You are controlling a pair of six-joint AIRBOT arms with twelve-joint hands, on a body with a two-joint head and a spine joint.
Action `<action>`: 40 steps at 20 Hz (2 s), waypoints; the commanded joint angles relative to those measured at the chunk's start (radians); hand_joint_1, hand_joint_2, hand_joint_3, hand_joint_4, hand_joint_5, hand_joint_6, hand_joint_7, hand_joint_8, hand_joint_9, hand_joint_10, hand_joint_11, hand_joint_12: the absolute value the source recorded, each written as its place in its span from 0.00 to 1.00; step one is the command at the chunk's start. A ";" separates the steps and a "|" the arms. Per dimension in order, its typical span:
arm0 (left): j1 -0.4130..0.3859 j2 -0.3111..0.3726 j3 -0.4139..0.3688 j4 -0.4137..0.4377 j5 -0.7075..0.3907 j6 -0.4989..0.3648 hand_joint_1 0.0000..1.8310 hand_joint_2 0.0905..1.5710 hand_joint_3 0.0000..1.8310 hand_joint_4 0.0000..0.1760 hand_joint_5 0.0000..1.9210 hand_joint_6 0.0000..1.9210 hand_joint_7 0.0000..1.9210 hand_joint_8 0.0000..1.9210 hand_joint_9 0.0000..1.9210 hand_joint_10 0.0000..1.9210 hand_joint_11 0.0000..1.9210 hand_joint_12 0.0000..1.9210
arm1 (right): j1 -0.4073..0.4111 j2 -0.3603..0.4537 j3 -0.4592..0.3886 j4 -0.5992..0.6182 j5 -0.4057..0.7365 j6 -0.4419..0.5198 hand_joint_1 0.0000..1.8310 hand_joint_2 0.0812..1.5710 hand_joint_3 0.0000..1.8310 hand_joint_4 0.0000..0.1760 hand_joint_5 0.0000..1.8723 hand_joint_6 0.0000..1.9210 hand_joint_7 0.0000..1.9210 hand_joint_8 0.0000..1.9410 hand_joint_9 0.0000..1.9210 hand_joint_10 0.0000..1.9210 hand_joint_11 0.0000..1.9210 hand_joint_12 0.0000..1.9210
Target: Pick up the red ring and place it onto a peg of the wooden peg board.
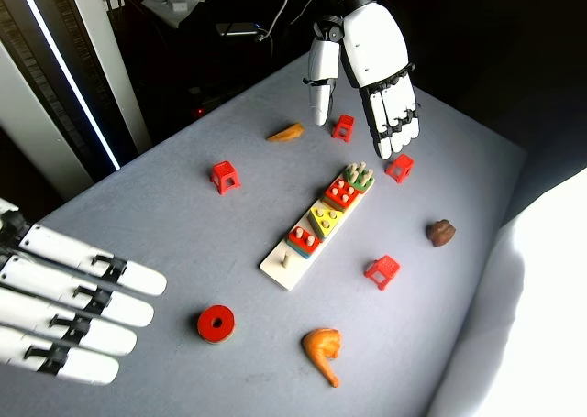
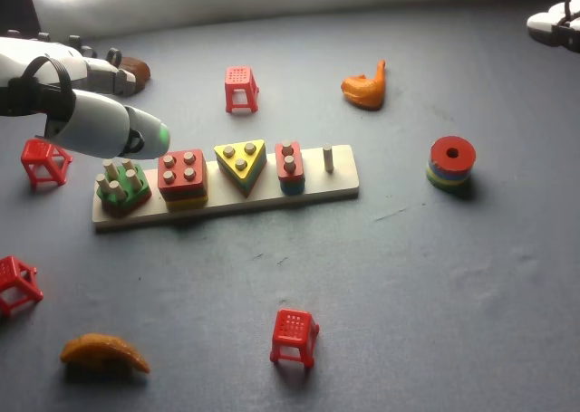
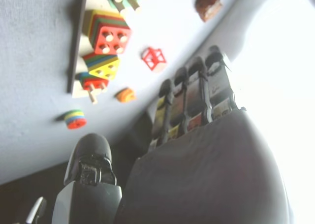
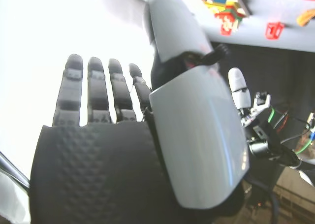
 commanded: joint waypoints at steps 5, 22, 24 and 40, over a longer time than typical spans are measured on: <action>-0.008 0.004 0.002 0.049 -0.036 0.004 0.00 0.81 0.00 0.00 0.04 0.00 0.03 0.01 0.02 0.01 0.01 0.01 | 0.018 0.003 0.006 -0.005 0.118 -0.008 0.69 0.67 0.00 0.00 0.00 0.00 0.00 0.00 0.00 0.00 0.00 0.00; -0.006 0.005 0.002 0.049 -0.036 0.004 0.00 0.81 0.00 0.00 0.04 0.00 0.03 0.00 0.02 0.00 0.01 0.01 | 0.163 -0.100 0.126 -0.073 -0.235 -0.045 0.64 0.64 0.00 0.00 0.00 0.00 0.00 0.00 0.00 0.00 0.00 0.00; -0.005 0.005 0.002 0.049 -0.036 0.004 0.00 0.82 0.00 0.00 0.03 0.00 0.02 0.00 0.02 0.00 0.01 0.02 | 0.161 -0.131 0.154 -0.073 -0.247 -0.082 0.64 0.64 0.00 0.00 0.00 0.00 0.00 0.00 0.00 0.00 0.01 0.00; -0.006 0.003 0.002 0.049 -0.036 0.004 0.00 0.82 0.00 0.00 0.03 0.00 0.03 0.00 0.01 0.00 0.00 0.00 | 0.226 -0.461 0.457 -0.113 -0.483 -0.112 0.63 0.64 0.01 0.00 0.00 0.00 0.00 0.00 0.00 0.00 0.00 0.00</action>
